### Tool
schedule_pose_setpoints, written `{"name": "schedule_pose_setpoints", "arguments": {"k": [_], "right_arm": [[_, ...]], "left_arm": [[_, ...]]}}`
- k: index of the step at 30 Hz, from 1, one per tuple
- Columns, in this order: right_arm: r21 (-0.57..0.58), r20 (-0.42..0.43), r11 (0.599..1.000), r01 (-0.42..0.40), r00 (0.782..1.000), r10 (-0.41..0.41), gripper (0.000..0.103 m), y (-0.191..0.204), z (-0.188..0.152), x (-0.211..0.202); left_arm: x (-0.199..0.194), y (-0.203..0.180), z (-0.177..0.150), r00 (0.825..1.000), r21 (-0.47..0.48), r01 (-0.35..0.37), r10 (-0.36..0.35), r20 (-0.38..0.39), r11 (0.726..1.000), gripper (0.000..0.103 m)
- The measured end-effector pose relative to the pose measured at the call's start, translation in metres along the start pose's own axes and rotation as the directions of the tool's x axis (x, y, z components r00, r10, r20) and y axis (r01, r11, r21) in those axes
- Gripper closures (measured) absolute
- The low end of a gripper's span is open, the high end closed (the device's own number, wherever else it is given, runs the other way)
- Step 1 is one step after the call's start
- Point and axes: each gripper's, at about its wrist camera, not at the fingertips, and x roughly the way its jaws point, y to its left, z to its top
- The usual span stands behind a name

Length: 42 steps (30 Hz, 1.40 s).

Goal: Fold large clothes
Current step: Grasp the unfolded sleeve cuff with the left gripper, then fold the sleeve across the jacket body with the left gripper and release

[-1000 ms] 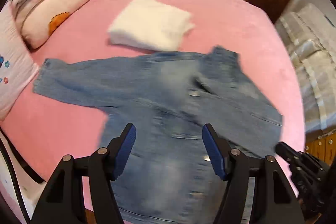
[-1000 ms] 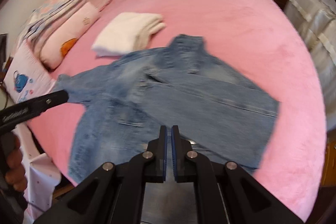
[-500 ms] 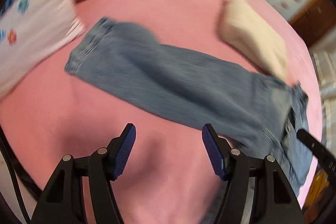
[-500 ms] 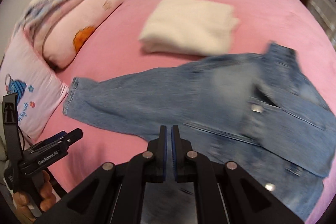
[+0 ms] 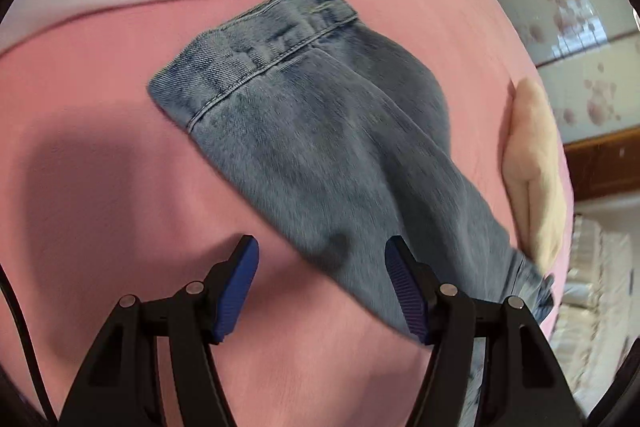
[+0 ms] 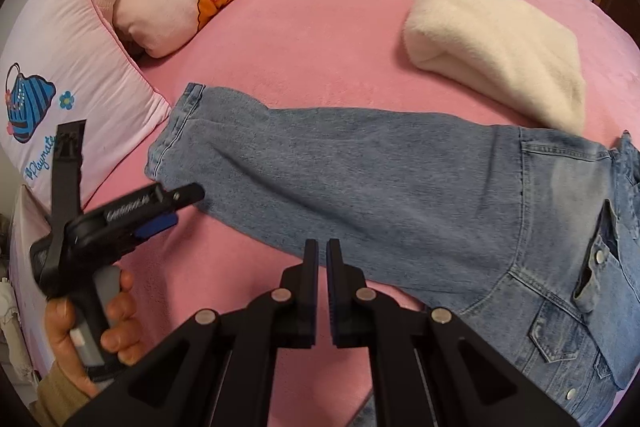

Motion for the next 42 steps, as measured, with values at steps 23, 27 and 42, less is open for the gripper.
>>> {"name": "schedule_pose_setpoints", "arguments": {"k": [23,27,42], "right_arm": [[0.186,0.078,0.983,0.001,0.997,-0.016,0.099,-0.073,-0.001,-0.009],[0.236,0.112,0.972,0.006,0.993,-0.033,0.099,-0.096,-0.012,-0.025],[0.511,0.108,0.845,0.16,0.963,-0.248,0.099,-0.289,-0.143,-0.104]], "left_arm": [[-0.044,-0.04,0.01,0.968,-0.001,0.137,-0.134,0.212,0.991,0.097],[-0.078,-0.114,-0.007,0.948,0.203,0.154,-0.202,0.246,0.967,0.097],[0.032,-0.353,-0.271,0.984,0.842,0.173,-0.049,-0.173,0.511,0.075]]}}
